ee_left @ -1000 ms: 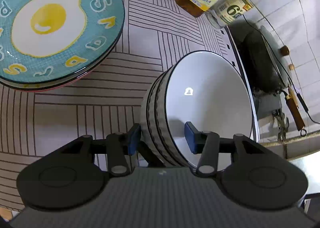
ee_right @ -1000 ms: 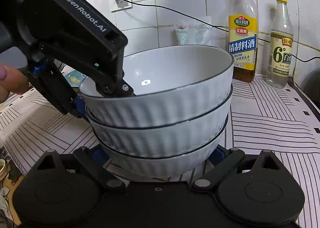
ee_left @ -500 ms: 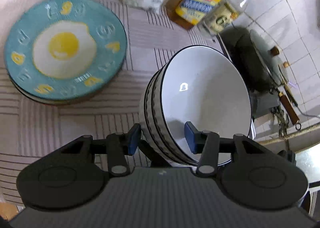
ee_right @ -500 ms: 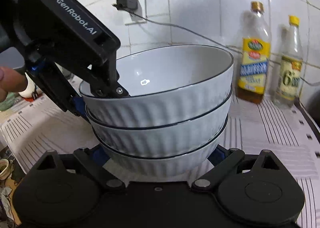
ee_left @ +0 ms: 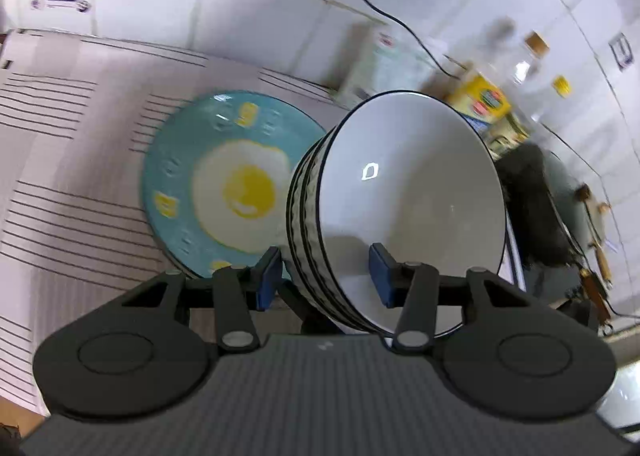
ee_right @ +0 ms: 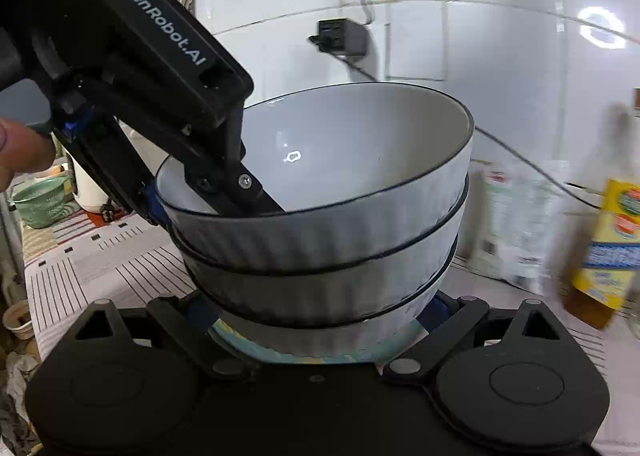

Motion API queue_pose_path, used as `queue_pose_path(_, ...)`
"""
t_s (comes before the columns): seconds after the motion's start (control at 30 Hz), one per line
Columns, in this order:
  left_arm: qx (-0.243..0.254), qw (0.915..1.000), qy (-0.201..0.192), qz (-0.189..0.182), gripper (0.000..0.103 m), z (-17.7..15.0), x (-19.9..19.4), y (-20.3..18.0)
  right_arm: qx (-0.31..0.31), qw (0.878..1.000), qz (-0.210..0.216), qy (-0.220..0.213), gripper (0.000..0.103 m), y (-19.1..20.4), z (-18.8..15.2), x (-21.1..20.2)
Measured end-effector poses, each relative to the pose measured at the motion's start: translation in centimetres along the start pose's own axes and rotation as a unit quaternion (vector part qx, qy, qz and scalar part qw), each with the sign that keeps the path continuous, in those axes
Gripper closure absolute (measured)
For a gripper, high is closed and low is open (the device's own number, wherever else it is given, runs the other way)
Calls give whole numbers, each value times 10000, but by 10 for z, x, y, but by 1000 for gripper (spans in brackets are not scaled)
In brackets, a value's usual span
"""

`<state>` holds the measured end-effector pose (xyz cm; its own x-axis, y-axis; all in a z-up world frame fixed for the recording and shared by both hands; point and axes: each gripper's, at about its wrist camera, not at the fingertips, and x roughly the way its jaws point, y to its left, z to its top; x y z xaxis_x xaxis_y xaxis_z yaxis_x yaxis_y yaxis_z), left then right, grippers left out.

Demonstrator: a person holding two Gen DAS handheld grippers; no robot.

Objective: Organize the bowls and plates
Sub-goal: 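Lift the bowl stack with both grippers and carry it over the egg plates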

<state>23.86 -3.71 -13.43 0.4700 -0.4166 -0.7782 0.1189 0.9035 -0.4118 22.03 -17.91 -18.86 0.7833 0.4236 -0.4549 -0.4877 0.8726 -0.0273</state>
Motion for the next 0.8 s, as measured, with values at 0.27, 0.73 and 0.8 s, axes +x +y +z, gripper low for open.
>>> queue_pose_path(0.27,-299,9992,83,263,57,23,19,31,-37,9992,318,257,5,2,4,48)
queue_pose_path(0.73,-531,9976,288,341,57,42,52,58,118,9959,436,783,5,-5,-1,90)
queue_pose_path(0.8,-461,9977,267,429,57,44,54,57,210,9948,456,887,5,-7,0,96)
